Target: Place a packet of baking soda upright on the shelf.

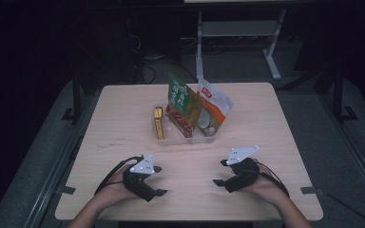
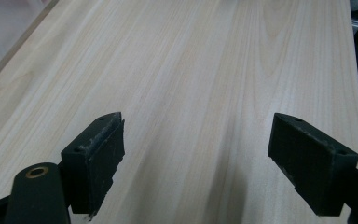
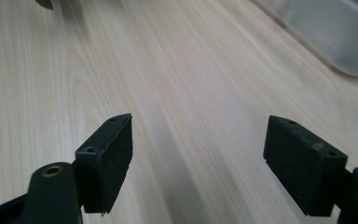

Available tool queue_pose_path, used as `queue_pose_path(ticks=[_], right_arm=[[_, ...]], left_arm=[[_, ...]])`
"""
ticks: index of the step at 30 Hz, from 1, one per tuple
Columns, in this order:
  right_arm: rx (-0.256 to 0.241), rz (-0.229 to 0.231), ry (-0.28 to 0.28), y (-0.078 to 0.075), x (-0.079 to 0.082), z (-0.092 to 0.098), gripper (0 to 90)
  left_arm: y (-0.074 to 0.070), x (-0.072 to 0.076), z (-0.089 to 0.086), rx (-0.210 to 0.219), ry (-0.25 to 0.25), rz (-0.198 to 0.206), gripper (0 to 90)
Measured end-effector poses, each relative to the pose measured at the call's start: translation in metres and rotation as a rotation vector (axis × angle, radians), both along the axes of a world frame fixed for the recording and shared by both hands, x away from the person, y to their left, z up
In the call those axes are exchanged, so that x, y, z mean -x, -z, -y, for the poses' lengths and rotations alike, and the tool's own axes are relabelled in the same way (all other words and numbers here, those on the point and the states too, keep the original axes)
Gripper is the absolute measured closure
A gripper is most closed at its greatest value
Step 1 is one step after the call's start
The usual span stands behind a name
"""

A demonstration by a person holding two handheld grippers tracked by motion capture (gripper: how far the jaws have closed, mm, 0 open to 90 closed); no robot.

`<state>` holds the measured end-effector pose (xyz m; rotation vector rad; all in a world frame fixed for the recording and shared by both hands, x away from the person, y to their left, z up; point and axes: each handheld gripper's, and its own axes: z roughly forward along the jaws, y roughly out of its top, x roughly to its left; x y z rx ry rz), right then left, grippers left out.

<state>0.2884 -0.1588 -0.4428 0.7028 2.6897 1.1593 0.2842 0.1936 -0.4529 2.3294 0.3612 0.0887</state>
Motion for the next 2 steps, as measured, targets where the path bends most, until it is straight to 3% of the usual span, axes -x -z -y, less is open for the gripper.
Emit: queue_pose_path(ticks=[2], right_arm=[[-0.002,0.004,0.001,-0.0004,-0.0002,0.0006,22.5]], left_arm=[[0.0006,0.0000,0.0003,-0.001,-0.001,-0.001,17.5]])
